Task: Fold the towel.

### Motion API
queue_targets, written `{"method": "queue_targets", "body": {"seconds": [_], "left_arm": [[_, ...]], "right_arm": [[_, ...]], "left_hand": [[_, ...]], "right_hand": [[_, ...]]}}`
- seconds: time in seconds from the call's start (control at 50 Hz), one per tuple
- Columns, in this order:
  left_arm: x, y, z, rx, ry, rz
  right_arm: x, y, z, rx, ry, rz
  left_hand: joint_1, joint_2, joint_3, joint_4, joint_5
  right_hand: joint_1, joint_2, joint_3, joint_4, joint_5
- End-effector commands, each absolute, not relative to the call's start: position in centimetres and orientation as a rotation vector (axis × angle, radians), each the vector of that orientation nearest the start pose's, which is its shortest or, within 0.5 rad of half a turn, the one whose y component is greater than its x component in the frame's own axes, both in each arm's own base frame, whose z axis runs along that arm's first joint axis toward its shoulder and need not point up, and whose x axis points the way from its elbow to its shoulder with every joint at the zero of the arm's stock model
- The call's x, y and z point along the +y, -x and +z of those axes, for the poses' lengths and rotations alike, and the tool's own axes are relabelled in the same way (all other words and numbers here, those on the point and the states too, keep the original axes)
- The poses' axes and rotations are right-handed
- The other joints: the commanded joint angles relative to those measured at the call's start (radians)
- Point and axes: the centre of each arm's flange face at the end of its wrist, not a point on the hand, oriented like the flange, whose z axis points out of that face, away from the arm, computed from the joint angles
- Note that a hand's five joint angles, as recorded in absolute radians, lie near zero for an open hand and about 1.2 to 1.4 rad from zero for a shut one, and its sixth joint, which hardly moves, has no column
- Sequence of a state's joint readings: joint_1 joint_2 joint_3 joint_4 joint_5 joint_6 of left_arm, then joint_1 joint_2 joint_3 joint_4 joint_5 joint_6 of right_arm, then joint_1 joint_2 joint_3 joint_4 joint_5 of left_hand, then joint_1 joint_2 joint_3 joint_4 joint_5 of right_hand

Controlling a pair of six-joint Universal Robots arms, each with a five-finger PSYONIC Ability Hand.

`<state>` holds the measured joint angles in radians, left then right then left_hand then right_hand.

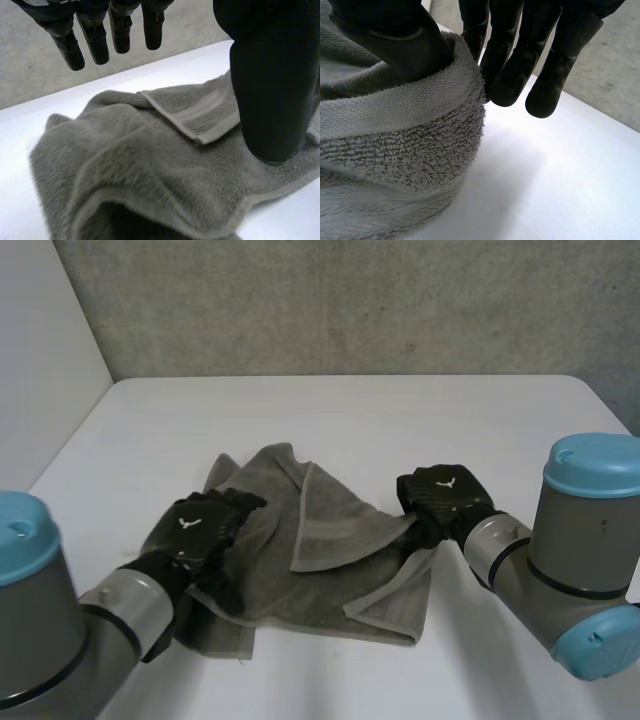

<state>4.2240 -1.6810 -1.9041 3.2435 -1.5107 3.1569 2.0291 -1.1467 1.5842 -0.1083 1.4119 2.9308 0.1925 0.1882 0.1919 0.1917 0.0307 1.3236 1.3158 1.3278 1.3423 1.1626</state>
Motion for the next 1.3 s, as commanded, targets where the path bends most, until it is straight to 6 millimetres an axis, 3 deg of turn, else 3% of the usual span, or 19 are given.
{"method": "queue_targets", "body": {"seconds": [0.02,0.14,0.34,0.6,0.9,1.24,1.3], "left_arm": [[-17.4,22.1,20.3,2.71,-0.635,-1.967],[-16.8,20.1,19.2,2.706,-0.574,-1.889],[-15.4,19.5,17.0,2.748,-0.595,-1.788],[-18.3,18.6,15.5,2.692,-0.472,-1.841],[-20.2,19.0,11.5,2.839,-0.391,-1.636],[-21.9,19.5,12.7,2.874,-0.235,-1.745],[-21.9,19.6,12.5,2.882,-0.237,-1.734]], "right_arm": [[-26.8,-27.5,17.7,2.214,0.808,-1.695],[-27.7,-26.6,17.1,2.264,0.772,-1.703],[-27.9,-26.7,16.8,2.272,0.77,-1.694],[-27.7,-26.6,16.7,2.276,0.774,-1.687],[-27.7,-26.6,16.6,2.273,0.765,-1.69],[-27.7,-26.6,16.7,2.271,0.773,-1.694],[-27.7,-26.6,16.7,2.271,0.773,-1.694]], "left_hand": [[0.012,0.016,0.013,0.013,-0.001],[0.009,0.014,0.01,0.01,-0.003],[0.012,0.016,0.013,0.013,-0.001],[0.074,0.078,0.074,0.075,0.061],[0.197,0.201,0.198,0.198,0.184],[0.312,0.316,0.312,0.312,0.299],[0.429,0.433,0.43,0.43,0.416]], "right_hand": [[0.073,0.08,0.068,0.054,0.059],[0.073,0.08,0.068,0.054,0.059],[0.073,0.08,0.068,0.054,0.059],[0.073,0.08,0.068,0.054,0.059],[0.073,0.08,0.068,0.054,0.059],[0.073,0.08,0.068,0.054,0.059],[0.073,0.08,0.068,0.054,0.059]]}}
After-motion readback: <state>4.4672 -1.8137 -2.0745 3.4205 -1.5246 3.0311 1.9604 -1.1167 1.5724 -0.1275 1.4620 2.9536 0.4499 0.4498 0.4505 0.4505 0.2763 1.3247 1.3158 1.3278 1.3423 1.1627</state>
